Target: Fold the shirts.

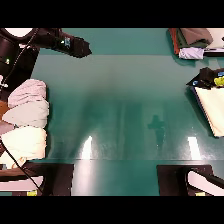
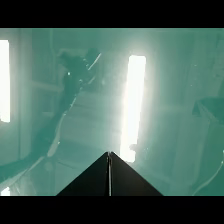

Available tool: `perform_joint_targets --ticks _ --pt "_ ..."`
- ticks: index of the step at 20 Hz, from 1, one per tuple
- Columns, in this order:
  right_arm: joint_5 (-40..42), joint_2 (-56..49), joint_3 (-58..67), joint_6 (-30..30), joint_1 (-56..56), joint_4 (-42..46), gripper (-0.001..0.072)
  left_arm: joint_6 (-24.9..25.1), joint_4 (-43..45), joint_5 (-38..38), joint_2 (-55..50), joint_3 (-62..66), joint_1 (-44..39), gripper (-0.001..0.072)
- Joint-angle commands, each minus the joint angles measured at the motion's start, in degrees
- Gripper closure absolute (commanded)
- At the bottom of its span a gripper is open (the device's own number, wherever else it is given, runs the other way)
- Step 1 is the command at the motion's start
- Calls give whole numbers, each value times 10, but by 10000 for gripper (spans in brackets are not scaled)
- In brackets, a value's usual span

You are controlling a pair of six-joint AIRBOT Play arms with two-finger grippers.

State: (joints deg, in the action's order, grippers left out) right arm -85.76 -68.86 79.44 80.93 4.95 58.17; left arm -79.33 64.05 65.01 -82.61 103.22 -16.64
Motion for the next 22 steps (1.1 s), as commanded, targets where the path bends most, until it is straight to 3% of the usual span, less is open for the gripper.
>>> perform_joint_targets --ticks 1,17,22 --pt "-4 0 0 0 -1 -1 696 0 0 0 0 0 0 682" --pt "-49 0 0 0 -1 -1 696 1 0 -2 0 0 0 682" --pt "-49 0 0 0 -1 0 696 -70 186 64 45 17 96 683"
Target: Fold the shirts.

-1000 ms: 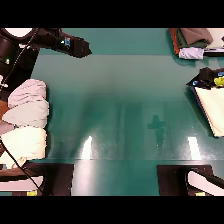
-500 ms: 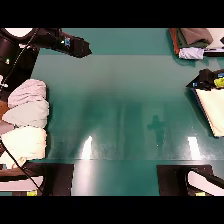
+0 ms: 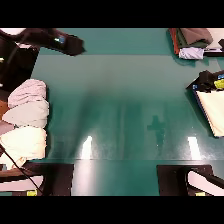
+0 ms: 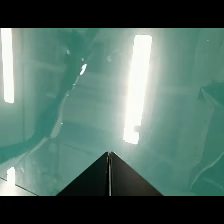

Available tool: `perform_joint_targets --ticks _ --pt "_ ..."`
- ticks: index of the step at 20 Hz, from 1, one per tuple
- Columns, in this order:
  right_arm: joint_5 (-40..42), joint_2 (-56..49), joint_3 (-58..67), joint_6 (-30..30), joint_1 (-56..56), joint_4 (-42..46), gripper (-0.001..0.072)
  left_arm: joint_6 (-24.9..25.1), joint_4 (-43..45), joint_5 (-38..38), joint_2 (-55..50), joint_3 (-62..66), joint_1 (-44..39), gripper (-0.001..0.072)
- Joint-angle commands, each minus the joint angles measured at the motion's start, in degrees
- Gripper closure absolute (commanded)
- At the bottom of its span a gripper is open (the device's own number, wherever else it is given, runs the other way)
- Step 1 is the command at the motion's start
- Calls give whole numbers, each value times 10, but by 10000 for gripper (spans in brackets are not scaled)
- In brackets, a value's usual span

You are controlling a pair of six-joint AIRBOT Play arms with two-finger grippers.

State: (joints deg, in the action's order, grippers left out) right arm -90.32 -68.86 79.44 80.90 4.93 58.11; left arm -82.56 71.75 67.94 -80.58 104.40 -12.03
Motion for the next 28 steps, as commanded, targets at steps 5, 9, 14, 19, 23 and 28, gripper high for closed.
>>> perform_joint_targets --ticks 5,9,14,19,23,28 --pt "12 0 0 0 0 0 696 -43 192 99 37 -26 209 681" --pt "28 0 0 0 -1 0 696 -75 192 40 37 -157 279 -12" --pt "34 0 0 0 0 0 696 -75 194 -97 21 -315 317 -12" --pt "35 0 0 1 -1 -1 696 -75 193 -113 -50 -327 317 -11" --pt "38 0 0 1 -1 -1 696 -76 193 -116 -54 -324 317 605" --pt "38 0 9 1 0 -2 696 -74 179 -62 -26 -259 316 684"
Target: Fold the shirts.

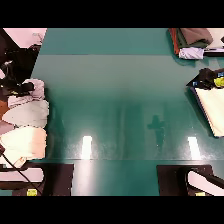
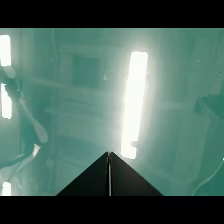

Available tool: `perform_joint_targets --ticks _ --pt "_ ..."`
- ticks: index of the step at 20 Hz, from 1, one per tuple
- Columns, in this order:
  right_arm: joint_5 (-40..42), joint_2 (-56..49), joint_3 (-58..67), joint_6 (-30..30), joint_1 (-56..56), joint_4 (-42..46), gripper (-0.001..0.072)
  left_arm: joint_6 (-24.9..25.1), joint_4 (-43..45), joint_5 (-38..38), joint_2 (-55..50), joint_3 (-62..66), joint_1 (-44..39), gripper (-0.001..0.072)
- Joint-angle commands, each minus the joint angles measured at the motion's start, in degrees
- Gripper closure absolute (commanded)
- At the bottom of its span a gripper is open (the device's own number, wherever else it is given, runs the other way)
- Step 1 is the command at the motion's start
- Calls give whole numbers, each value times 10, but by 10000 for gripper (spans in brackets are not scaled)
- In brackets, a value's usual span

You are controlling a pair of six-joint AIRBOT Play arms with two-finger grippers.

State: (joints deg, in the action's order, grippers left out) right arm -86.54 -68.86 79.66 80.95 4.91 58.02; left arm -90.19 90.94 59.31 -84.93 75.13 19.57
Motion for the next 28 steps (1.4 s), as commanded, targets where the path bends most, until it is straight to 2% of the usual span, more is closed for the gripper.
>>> perform_joint_targets --ticks 1,4,9,12,16,20,24,25,26,27,28 --pt "3 0 21 0 0 -1 696 2 -14 25 40 56 -5 684" --pt "27 0 93 0 0 -1 696 33 -13 43 124 158 -37 684" --pt "62 0 207 0 0 0 696 36 -13 144 230 299 -146 683" --pt "66 0 252 0 0 0 696 35 -13 200 252 330 -247 683" --pt "58 0 273 0 0 -1 696 -8 -13 247 235 304 -360 684" --pt "36 0 271 0 0 0 696 -60 -14 223 195 215 -456 684" --pt "22 0 271 0 0 0 696 -80 -56 98 162 68 -534 679" --pt "18 0 271 0 0 0 696 -80 -78 67 154 35 -546 443" --pt "18 0 271 0 0 1 696 -79 -91 45 147 12 -553 125" --pt "18 0 271 0 0 1 696 -77 -91 30 141 -2 -555 46" --pt "18 0 271 0 0 1 696 -59 -78 26 137 -3 -552 50"
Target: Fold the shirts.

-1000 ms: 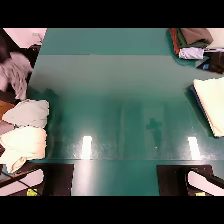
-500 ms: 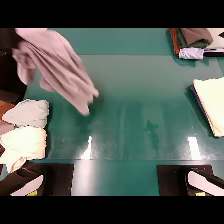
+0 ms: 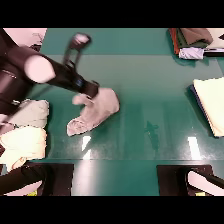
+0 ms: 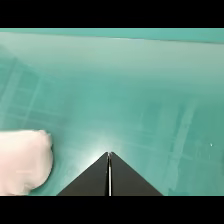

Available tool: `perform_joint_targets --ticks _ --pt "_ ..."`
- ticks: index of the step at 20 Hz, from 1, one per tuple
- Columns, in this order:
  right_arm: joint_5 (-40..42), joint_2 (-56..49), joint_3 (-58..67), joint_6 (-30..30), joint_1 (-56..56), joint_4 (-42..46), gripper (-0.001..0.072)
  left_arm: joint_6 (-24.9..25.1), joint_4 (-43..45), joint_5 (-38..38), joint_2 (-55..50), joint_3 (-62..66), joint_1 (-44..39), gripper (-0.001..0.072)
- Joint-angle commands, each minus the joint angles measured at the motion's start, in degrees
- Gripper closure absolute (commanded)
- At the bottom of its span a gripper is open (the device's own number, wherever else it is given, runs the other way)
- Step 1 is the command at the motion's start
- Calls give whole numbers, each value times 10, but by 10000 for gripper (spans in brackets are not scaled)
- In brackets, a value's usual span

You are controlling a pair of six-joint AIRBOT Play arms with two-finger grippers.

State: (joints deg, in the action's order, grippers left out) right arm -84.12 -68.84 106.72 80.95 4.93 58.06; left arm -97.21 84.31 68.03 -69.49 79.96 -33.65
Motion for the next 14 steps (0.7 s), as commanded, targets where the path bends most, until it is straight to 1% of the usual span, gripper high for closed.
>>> perform_joint_targets --ticks 1,3,5,7,9,11,12,14 --pt "-7 0 0 0 0 0 696 18 19 -70 -15 -49 -9 50" --pt "-7 0 0 0 -1 0 696 18 58 -82 -15 -37 34 50" --pt "-11 0 0 0 0 0 696 21 37 -94 -21 -36 99 50" --pt "-16 0 0 0 0 0 696 64 -9 -90 -45 -37 160 50" --pt "-16 0 0 0 0 0 696 127 -91 -73 -87 -37 208 50" --pt "-18 0 0 0 -1 0 696 188 -164 -50 -143 -37 230 50" --pt "-19 0 0 0 -1 0 696 208 -175 -40 -169 -37 231 50" --pt "-19 0 0 0 -1 0 696 217 -178 -36 -216 -37 228 50"
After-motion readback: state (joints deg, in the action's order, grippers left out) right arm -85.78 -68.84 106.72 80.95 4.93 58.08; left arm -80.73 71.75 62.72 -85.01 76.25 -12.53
